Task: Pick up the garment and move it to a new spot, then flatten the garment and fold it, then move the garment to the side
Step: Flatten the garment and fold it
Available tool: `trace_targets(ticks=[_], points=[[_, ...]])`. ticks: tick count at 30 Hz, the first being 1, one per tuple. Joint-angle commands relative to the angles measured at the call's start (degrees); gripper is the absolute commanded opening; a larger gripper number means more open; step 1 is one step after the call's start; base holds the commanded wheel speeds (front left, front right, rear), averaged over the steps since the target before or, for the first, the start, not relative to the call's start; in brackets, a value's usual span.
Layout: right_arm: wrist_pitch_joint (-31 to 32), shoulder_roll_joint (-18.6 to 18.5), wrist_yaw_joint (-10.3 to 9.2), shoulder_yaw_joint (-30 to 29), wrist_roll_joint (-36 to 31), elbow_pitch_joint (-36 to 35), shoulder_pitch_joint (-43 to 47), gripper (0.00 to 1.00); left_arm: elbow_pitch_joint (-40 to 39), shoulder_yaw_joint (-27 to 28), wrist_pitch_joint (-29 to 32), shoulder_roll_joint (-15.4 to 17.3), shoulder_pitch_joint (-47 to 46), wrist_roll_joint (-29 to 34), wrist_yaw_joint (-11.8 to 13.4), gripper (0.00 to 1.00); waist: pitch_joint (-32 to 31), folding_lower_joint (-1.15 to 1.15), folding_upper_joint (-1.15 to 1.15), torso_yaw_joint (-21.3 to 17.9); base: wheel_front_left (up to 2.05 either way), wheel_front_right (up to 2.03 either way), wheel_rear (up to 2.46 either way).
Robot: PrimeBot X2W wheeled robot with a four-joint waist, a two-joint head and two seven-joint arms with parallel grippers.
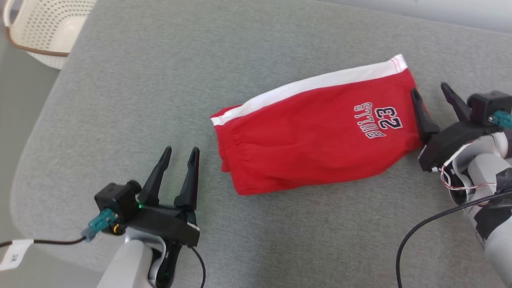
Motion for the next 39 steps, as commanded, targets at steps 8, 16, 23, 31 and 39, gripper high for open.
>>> trace_targets(ticks=[8, 16, 23, 31, 39], points=[[0.06, 1.91, -0.06, 0.15, 2.88, 7.74, 1.01, 1.00, -0.55, 1.37, -0.05, 0.05, 3.48, -0.88, 0.97, 1.00, -0.54, 0.01, 0.00, 3.33, 0.00, 0.00, 0.00], [0.70, 4.26, -0.03, 3.24, 7.91, 12.49, 0.64, 0.00, -0.82, 2.15, -0.05, 0.04, 4.57, 0.79, 0.67, 1.00, -1.50, 0.01, 0.00, 3.83, 0.00, 0.00, 0.00], [0.03, 3.75, -0.04, 3.37, 11.78, 12.06, 1.82, 0.00, -0.69, 2.40, -0.05, 0.05, 5.62, 2.14, 0.36, 1.00, -3.34, 0.01, 0.00, 2.52, 0.00, 0.00, 0.00], [-0.05, 3.93, -0.04, -3.85, 11.88, 3.22, 7.71, 0.00, 0.70, 3.14, -0.05, 0.06, 7.35, 2.69, 0.17, 1.00, -6.77, 0.01, 0.00, -0.86, 0.00, 0.00, 0.00], [-0.05, 7.65, -0.04, -12.34, 9.09, -2.95, 17.16, 0.00, 2.09, 5.05, -0.05, 0.06, 10.05, 4.19, -0.07, 1.00, -11.92, 0.01, 0.00, -5.97, 0.00, 0.00, 0.00]])
